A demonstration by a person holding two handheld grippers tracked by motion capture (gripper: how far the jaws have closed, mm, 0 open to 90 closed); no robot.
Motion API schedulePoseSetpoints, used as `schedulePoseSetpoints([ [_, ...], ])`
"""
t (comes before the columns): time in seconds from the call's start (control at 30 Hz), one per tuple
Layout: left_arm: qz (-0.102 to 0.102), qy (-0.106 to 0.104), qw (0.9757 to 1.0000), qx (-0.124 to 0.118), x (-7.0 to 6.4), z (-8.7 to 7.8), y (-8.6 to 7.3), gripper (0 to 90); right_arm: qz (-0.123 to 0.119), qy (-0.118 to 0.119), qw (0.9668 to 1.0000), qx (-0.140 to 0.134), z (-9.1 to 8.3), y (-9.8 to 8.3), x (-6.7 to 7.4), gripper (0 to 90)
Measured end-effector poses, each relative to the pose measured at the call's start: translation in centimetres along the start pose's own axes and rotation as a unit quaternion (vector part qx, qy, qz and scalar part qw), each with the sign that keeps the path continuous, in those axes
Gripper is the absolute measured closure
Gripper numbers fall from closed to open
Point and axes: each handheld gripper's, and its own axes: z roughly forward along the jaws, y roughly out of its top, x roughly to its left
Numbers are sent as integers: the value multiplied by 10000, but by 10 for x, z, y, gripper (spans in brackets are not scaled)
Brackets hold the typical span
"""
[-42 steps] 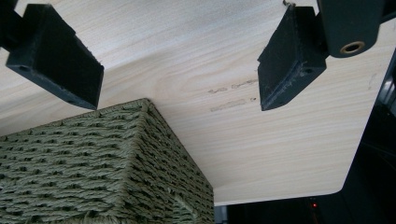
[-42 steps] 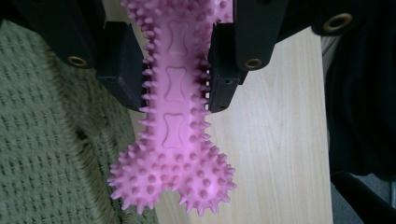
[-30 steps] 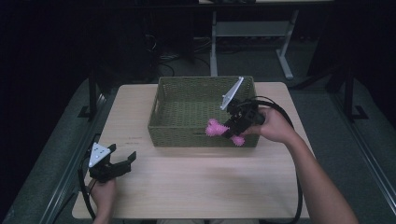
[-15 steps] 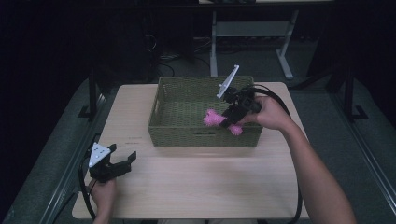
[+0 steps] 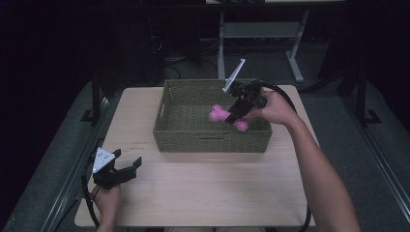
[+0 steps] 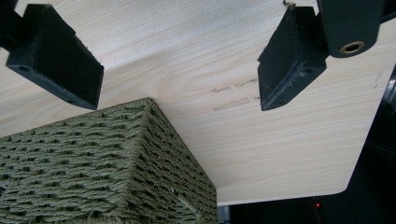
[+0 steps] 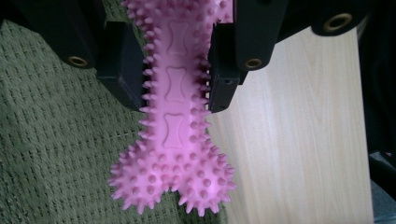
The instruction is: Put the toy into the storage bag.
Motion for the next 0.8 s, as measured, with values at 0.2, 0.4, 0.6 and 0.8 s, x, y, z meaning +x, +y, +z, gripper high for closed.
schedulePoseSetpoints([
  [0.2,10,-8,10000,4,0,0,0,139,109,-25,9999,85,5,3,-12,584],
  [0.4,21,2,10000,-6,0,-1,0,139,194,-67,9996,192,12,2,-22,584],
  [0.6,27,-14,10000,-9,-1,0,0,139,252,-89,9993,246,19,1,-28,583],
  [0.8,-5,-9,10000,2,0,0,0,139,337,-75,9990,285,26,-1,-35,583],
])
